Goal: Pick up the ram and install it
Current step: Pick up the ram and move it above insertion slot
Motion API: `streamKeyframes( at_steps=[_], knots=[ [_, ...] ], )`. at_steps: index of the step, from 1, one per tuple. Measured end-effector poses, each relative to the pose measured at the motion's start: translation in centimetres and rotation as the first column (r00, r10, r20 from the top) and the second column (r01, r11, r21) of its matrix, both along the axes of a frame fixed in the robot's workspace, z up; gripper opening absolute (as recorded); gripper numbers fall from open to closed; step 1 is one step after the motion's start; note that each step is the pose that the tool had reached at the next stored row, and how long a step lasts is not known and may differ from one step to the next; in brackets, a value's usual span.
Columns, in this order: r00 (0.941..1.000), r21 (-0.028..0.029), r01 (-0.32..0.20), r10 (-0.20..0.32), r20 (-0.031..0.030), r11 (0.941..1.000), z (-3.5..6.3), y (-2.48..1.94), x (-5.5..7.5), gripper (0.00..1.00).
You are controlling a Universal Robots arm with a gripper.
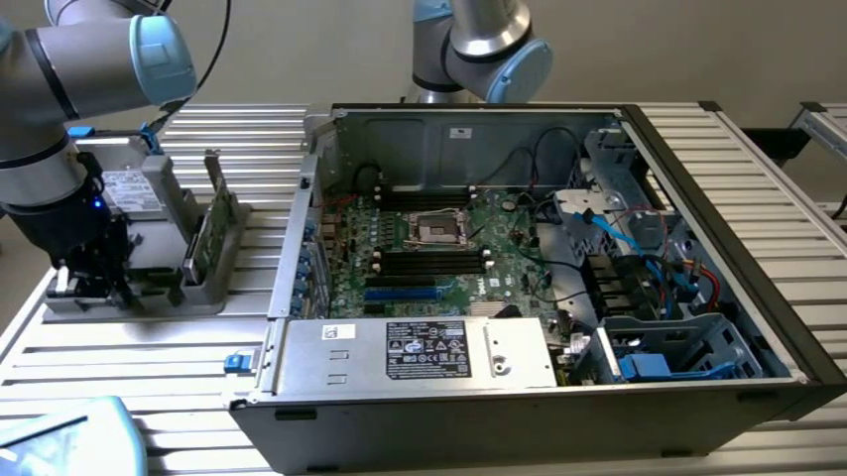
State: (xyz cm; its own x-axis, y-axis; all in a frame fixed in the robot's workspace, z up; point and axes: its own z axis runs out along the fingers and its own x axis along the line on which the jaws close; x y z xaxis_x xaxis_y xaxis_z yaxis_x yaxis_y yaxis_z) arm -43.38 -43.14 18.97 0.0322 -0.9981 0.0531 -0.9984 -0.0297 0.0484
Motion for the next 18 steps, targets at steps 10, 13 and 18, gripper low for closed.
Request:
streamKeyframes(
  at_steps=[10,13,18],
  knots=[
    [1.0,-0.0001,0.0,0.0,-0.0002,1.0,1.62,0.03,0.0,0.14],
    [1.0,-0.0002,0.0,0.0,-0.0003,1.0,2.14,0.07,0.0,0.14],
    [1.0,0.0,0.0,0.0,-0.0001,1.0,2.95,0.19,0.0,0.14]
  ],
)
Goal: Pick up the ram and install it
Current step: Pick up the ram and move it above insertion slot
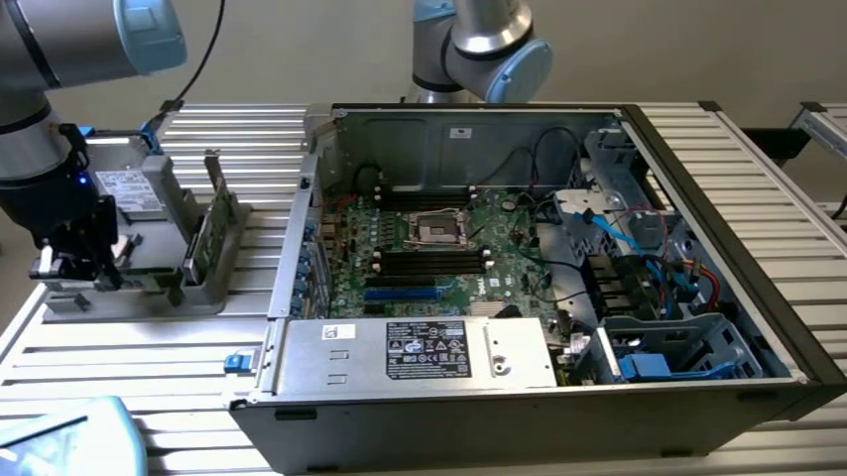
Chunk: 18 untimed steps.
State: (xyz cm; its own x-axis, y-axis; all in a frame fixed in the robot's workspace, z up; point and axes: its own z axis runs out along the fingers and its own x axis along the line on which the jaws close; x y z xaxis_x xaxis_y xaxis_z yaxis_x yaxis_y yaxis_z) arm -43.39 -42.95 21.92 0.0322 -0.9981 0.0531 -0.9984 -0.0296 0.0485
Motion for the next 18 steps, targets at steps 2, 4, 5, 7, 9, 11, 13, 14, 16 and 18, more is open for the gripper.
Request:
streamKeyframes(
  at_steps=[2,4,5,7,9,11,13,14,16,18],
  knots=[
    [1.0,-0.0001,0.0,0.0,-0.0001,1.0,0.38,0.08,0.0,0.14],
    [1.0,-0.0001,0.0,0.0,-0.0001,1.0,0.88,0.15,0.0,0.14],
    [1.0,-0.0001,0.0,0.0,-0.0002,1.0,1.18,0.19,0.0,0.14],
    [1.0,-0.0001,0.0,0.0,-0.0002,1.0,1.9,0.27,0.0,0.14],
    [1.0,-0.0001,0.0,0.0,0.0,1.0,2.72,0.34,0.0,0.14],
    [1.0,-0.0001,-0.001,0.001,-0.0001,1.0,3.63,0.39,0.0,0.14],
    [1.0,-0.0002,-0.002,0.002,-0.0002,1.0,4.54,0.42,0.0,0.14],
    [1.0,-0.0001,-0.003,0.003,0.0,1.0,5.02,0.43,0.0,0.14],
    [1.0,-0.0002,-0.006,0.006,-0.0002,1.0,5.91,0.43,0.2,0.14],
    [1.0,0.0004,-0.01,0.01,-0.0001,1.0,6.7,0.43,0.5,0.14]
  ],
)
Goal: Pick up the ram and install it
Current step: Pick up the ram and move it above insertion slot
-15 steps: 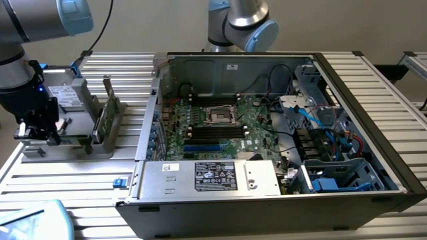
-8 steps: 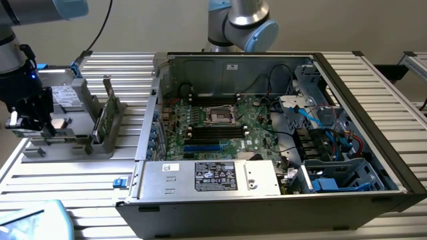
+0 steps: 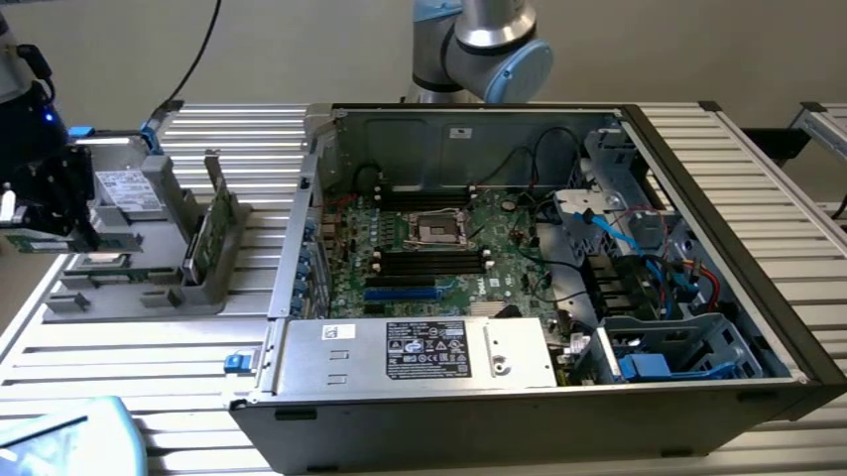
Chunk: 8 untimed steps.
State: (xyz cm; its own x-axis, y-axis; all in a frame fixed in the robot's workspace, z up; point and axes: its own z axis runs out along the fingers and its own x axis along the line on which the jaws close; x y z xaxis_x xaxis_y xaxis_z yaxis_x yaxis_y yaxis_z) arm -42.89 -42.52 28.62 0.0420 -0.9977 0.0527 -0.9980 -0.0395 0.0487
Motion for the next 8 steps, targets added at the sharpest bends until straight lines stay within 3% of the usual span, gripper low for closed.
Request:
streamKeyframes(
  at_steps=[8],
  knots=[
    [0.9999,0.0126,-0.016,0.016,-0.0016,0.9998,2.76,0.0,2.2,0.14]
  ],
)
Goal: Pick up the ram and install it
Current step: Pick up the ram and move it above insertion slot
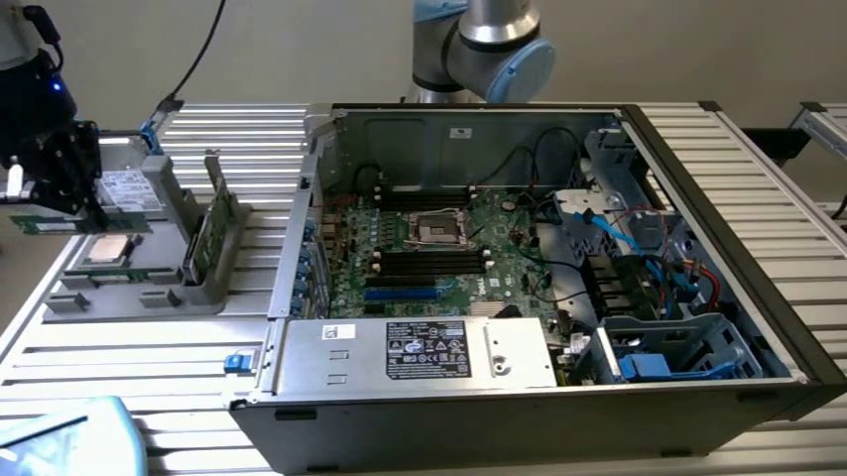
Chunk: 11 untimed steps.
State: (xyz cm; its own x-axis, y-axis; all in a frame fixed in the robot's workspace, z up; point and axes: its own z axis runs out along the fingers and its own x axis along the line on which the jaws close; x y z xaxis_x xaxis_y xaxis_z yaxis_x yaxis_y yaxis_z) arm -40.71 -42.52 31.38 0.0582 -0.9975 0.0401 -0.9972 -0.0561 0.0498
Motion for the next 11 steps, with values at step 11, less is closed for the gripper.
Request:
streamKeyframes(
  at_steps=[11],
  knots=[
    [0.9997,0.0169,-0.024,0.024,-0.0023,0.9996,2.39,0.0,3.5,0.14]
  ],
)
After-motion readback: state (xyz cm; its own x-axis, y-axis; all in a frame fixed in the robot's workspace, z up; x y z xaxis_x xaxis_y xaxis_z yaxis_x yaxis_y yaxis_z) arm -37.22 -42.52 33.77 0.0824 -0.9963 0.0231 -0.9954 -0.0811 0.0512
